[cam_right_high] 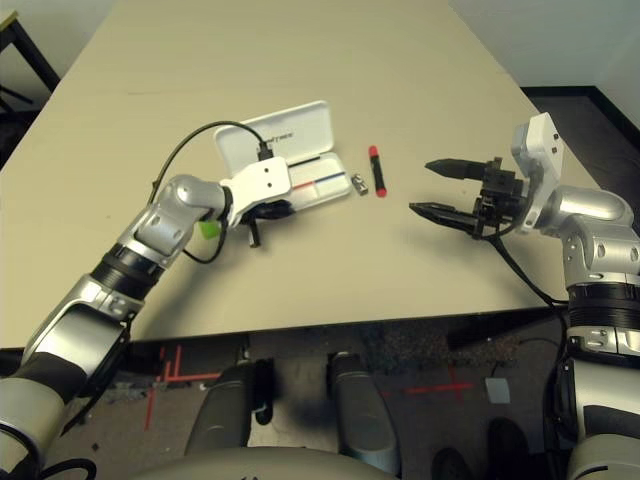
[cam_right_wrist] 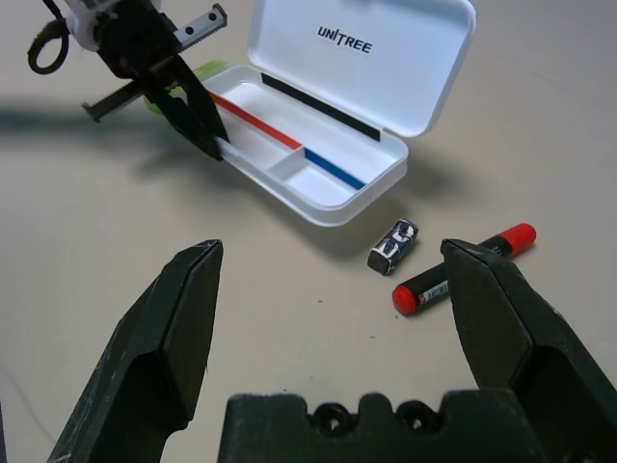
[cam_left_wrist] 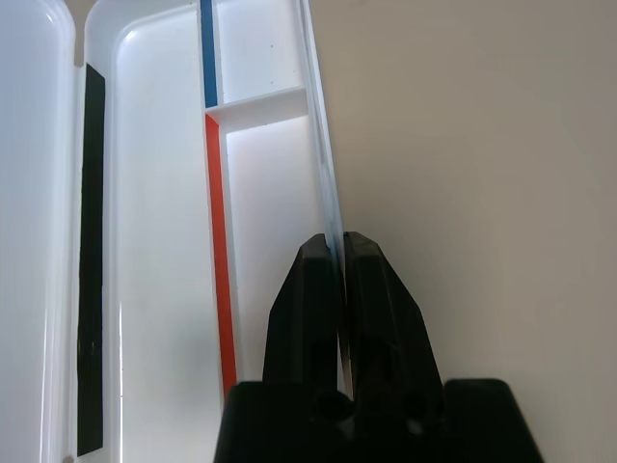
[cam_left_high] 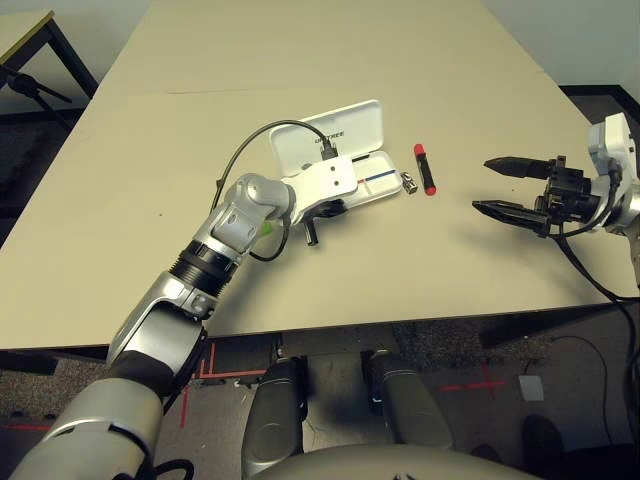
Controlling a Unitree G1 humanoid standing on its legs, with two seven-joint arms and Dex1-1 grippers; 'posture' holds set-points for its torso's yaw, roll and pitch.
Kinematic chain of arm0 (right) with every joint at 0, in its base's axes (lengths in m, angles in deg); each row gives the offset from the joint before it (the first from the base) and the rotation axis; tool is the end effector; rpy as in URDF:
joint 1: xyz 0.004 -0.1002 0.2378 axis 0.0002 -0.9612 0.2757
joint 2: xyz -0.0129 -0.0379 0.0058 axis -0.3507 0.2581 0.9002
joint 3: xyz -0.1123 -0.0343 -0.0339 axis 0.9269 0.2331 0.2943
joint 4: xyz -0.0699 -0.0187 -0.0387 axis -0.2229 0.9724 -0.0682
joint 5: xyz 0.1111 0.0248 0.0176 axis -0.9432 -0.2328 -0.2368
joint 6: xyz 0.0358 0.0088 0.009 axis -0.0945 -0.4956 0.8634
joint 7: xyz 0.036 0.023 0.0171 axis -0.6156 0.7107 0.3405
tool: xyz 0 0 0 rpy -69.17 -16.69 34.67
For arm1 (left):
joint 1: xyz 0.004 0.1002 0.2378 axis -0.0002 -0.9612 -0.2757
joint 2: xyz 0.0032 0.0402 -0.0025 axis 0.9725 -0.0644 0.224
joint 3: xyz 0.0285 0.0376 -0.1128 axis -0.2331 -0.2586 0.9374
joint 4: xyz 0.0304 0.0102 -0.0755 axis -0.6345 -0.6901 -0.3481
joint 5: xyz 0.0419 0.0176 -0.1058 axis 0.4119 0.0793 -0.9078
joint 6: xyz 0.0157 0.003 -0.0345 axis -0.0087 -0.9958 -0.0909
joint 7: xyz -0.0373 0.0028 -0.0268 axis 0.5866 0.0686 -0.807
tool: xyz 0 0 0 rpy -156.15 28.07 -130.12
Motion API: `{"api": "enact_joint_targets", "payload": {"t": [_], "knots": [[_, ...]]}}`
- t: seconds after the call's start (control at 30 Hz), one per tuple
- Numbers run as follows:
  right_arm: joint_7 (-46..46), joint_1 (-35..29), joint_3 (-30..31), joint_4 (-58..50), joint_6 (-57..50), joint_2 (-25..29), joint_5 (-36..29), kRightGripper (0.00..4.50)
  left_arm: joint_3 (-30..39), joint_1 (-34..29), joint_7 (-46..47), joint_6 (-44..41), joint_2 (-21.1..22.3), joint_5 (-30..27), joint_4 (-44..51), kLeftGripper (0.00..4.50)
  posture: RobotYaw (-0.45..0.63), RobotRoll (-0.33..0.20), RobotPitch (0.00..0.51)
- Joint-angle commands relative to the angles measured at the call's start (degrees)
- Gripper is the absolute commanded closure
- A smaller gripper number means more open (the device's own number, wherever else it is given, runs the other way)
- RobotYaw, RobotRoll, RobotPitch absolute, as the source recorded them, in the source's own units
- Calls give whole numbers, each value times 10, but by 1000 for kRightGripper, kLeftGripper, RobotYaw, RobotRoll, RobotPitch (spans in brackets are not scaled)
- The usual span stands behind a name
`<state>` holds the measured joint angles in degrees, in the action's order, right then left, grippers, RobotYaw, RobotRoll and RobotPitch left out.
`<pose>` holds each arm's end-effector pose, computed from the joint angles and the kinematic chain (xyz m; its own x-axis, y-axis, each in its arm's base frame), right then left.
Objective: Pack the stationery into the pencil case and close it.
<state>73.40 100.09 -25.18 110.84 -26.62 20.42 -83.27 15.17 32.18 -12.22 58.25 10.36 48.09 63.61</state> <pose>0.2967 -0.3403 0.1758 0.4929 0.8596 -0.1347 -0.8626 0.4625 -0.2049 0.3407 0.1266 0.1708 0.3794 -0.7439 -0.5501 0.8909 0.1334 0.4341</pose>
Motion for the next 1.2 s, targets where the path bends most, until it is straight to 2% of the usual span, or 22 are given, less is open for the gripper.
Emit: {"api": "enact_joint_targets", "payload": {"t": [0.03, 0.2, 0.5, 1.03, 1.2], "knots": [[0, -4, -2, 0, 2, 2, 1, 0, -10, -15, -48, -1, 20, -9, 43, 4481, -121, 0, 164], [0, -8, -1, -2, 1, 0, 1, 0, -17, -40, -87, -21, 41, -12, 95, 4481, -118, 0, 171], [-4, -18, -2, -10, -1, -1, -1, 0, -16, -67, -71, -107, 13, -19, 146, 4481, -119, 0, 178], [-14, -28, -6, -21, 0, 0, -3, 0, -28, -99, -78, -75, 36, -13, 152, 4481, -125, 0, 189], [-64, -20, -14, -19, -19, -7, 0, 0, -34, -119, -78, -67, 41, -11, 166, 4481, -120, 0, 192]]}}
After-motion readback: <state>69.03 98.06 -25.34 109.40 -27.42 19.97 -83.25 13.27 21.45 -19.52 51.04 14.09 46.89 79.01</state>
